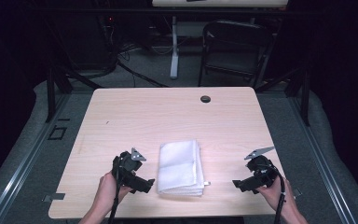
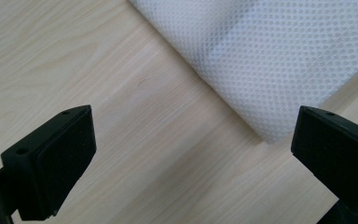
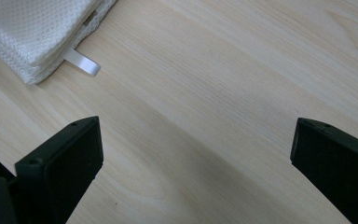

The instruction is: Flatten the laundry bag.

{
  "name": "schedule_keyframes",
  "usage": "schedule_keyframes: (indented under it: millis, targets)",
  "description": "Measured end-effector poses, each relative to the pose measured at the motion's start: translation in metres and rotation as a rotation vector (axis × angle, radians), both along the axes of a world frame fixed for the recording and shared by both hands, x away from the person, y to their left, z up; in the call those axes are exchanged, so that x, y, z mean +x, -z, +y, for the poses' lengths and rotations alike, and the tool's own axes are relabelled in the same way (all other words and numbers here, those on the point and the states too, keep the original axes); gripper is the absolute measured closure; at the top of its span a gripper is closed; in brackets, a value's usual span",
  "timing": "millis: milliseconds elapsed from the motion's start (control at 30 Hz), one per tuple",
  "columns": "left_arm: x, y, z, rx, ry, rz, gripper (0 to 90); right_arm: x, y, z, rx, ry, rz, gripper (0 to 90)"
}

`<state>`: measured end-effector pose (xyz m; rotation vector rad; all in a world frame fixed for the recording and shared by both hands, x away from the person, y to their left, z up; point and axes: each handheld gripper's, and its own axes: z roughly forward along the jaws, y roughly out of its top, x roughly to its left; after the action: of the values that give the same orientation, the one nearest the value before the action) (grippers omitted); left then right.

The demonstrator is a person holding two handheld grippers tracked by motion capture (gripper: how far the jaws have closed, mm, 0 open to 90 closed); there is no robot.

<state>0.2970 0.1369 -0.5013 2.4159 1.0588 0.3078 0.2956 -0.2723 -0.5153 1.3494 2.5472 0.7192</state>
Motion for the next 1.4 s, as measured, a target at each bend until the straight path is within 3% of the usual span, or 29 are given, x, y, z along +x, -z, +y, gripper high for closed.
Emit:
schedule_keyframes:
  millis: [67, 167, 400, 567, 600, 633, 733, 833, 1067, 1200, 1267, 1333, 1400]
  targets:
    - [0.002, 0.001, -0.008, -0.001, 0.007, -0.001, 0.1, 0.002, -0.001, 0.0, -0.019, -0.006, 0.014, 2.2]
    - [0.001, 0.001, -0.016, -0.005, 0.018, 0.001, 0.1, 0.002, 0.001, 0.001, 0.001, 0.001, 0.0, 2.2]
    - [-0.006, 0.001, -0.043, 0.005, 0.093, -0.004, 0.2, -0.002, -0.003, 0.003, -0.023, -0.008, -0.006, 2.6]
    - [-0.007, 0.005, -0.062, 0.004, 0.142, 0.007, 0.1, 0.001, 0.001, 0.001, -0.012, 0.002, 0.021, 2.6]
    - [-0.007, 0.006, -0.066, 0.007, 0.149, 0.009, 0.1, 0.001, 0.003, 0.001, 0.02, 0.017, 0.008, 2.6]
    - [-0.008, 0.007, -0.07, 0.005, 0.163, 0.018, 0.1, 0.001, 0.001, 0.0, 0.001, 0.007, 0.017, 2.7]
    - [-0.01, 0.01, -0.084, 0.015, 0.191, 0.021, 0.0, 0.001, 0.001, 0.0, 0.009, 0.01, 0.014, 2.7]
    - [-0.011, 0.011, -0.097, 0.033, 0.195, -0.006, 0.0, 0.003, 0.002, 0.0, 0.013, 0.003, 0.024, 2.8]
    - [-0.013, 0.013, -0.129, 0.088, 0.245, -0.02, 0.0, 0.001, 0.001, 0.001, 0.018, 0.003, 0.027, 3.0]
    - [-0.009, 0.021, -0.137, 0.134, 0.224, -0.027, 0.4, 0.002, 0.004, 0.001, 0.033, -0.001, 0.035, 3.0]
    - [-0.009, 0.021, -0.137, 0.135, 0.219, -0.032, 2.9, 0.003, 0.003, 0.001, 0.018, -0.008, 0.044, 3.0]
    - [-0.011, 0.024, -0.141, 0.149, 0.21, -0.066, 14.6, 0.002, 0.004, 0.003, 0.029, -0.001, 0.024, 3.1]
    - [-0.012, 0.026, -0.142, 0.158, 0.213, -0.089, 19.1, 0.001, 0.003, 0.004, 0.031, -0.009, 0.038, 3.2]
